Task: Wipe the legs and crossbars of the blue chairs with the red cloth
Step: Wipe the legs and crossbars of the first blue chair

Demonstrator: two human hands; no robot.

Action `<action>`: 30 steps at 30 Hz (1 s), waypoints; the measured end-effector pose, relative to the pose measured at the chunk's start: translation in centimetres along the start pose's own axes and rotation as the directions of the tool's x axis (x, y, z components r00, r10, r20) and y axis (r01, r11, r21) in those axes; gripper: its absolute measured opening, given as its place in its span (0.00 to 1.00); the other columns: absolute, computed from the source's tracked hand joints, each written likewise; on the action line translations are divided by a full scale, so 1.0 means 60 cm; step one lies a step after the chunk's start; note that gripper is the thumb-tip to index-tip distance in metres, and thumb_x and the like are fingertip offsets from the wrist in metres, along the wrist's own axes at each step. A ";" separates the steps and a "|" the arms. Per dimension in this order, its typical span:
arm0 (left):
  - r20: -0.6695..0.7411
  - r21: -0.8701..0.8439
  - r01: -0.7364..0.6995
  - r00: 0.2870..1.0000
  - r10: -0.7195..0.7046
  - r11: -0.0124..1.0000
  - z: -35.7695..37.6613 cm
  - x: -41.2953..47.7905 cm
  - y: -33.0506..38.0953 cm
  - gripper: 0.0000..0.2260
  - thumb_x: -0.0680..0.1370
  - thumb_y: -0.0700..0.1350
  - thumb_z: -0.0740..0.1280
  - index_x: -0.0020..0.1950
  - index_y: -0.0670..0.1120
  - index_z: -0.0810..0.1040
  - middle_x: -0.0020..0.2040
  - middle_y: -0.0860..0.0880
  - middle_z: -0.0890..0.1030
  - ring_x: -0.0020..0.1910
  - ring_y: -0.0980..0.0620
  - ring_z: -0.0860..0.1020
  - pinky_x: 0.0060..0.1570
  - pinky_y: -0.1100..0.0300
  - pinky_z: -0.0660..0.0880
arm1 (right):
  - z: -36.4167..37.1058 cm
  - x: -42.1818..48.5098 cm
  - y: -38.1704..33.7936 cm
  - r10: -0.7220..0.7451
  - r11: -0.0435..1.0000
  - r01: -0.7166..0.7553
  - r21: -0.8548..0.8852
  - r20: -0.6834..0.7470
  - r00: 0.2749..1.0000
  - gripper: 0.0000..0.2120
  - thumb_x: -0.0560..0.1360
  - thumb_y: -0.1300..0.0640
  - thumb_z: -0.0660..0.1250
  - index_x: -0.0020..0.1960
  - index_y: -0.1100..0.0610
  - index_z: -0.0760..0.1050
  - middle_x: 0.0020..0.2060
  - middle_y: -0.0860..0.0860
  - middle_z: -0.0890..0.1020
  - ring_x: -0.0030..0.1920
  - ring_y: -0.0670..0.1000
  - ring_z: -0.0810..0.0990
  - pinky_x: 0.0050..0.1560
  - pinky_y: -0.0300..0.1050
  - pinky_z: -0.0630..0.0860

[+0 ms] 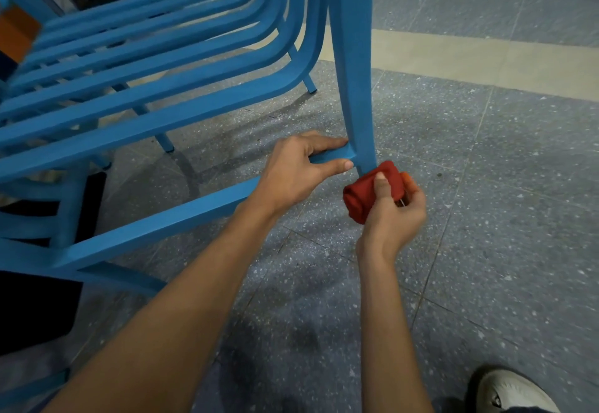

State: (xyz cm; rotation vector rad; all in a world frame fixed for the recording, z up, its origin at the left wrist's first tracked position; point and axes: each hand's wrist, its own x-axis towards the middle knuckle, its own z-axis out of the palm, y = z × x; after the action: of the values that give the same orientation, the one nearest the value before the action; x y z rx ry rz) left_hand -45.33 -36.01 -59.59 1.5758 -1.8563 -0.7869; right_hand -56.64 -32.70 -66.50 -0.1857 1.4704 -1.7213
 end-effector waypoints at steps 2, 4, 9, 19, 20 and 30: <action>0.002 0.002 -0.002 1.000 0.002 1.000 -0.001 0.000 0.002 0.20 0.70 0.50 0.75 0.61 0.48 0.81 0.50 0.56 0.82 0.50 0.60 0.80 0.56 0.60 0.76 | 0.006 -0.012 -0.007 -0.090 0.996 0.091 -0.009 0.020 0.996 0.19 0.71 0.59 0.73 0.61 0.55 0.75 0.50 0.50 0.82 0.47 0.45 0.82 0.45 0.42 0.80; 0.001 0.005 -0.006 1.000 0.006 1.000 0.000 -0.001 0.003 0.19 0.71 0.50 0.75 0.60 0.48 0.81 0.50 0.56 0.82 0.50 0.60 0.80 0.56 0.57 0.77 | 0.004 -0.022 0.002 -0.137 0.989 0.140 -0.048 0.045 0.989 0.20 0.69 0.54 0.74 0.60 0.53 0.76 0.54 0.50 0.82 0.53 0.48 0.82 0.54 0.47 0.79; -0.005 0.006 0.004 1.000 -0.004 1.000 0.002 -0.002 0.005 0.20 0.70 0.50 0.75 0.61 0.48 0.81 0.51 0.55 0.82 0.51 0.60 0.80 0.57 0.56 0.77 | -0.015 -0.013 0.032 -0.082 0.980 0.089 -0.177 0.045 0.996 0.19 0.70 0.54 0.73 0.59 0.54 0.77 0.52 0.51 0.82 0.52 0.50 0.81 0.56 0.54 0.78; -0.013 0.015 -0.004 1.000 0.004 1.000 0.002 -0.005 0.007 0.19 0.71 0.49 0.75 0.61 0.47 0.81 0.49 0.55 0.82 0.49 0.58 0.80 0.54 0.56 0.77 | 0.022 -0.008 -0.048 -0.356 0.926 0.369 -0.082 0.141 0.924 0.16 0.72 0.54 0.69 0.60 0.49 0.78 0.54 0.45 0.81 0.55 0.46 0.80 0.53 0.53 0.79; -0.010 0.016 -0.003 1.000 0.003 1.000 0.001 -0.005 0.007 0.19 0.71 0.49 0.75 0.61 0.47 0.81 0.49 0.55 0.82 0.48 0.58 0.80 0.54 0.56 0.77 | 0.018 -0.009 -0.040 -0.373 0.915 0.390 -0.103 0.153 0.915 0.16 0.72 0.54 0.69 0.60 0.49 0.78 0.54 0.45 0.81 0.56 0.46 0.80 0.55 0.53 0.78; 0.001 0.032 0.059 0.998 -0.059 0.998 0.001 -0.002 0.012 0.15 0.72 0.45 0.72 0.59 0.50 0.81 0.51 0.58 0.81 0.52 0.61 0.79 0.60 0.62 0.74 | 0.017 -0.019 0.006 -0.393 0.903 0.389 -0.181 0.016 0.920 0.15 0.69 0.60 0.73 0.55 0.59 0.78 0.50 0.53 0.79 0.49 0.42 0.76 0.52 0.30 0.71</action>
State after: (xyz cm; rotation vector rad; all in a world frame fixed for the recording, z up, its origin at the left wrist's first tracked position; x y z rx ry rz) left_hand -45.81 -35.78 -59.10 1.6572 -1.8395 -0.7891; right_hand -55.16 -32.67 -66.04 -0.5979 1.6913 -1.9020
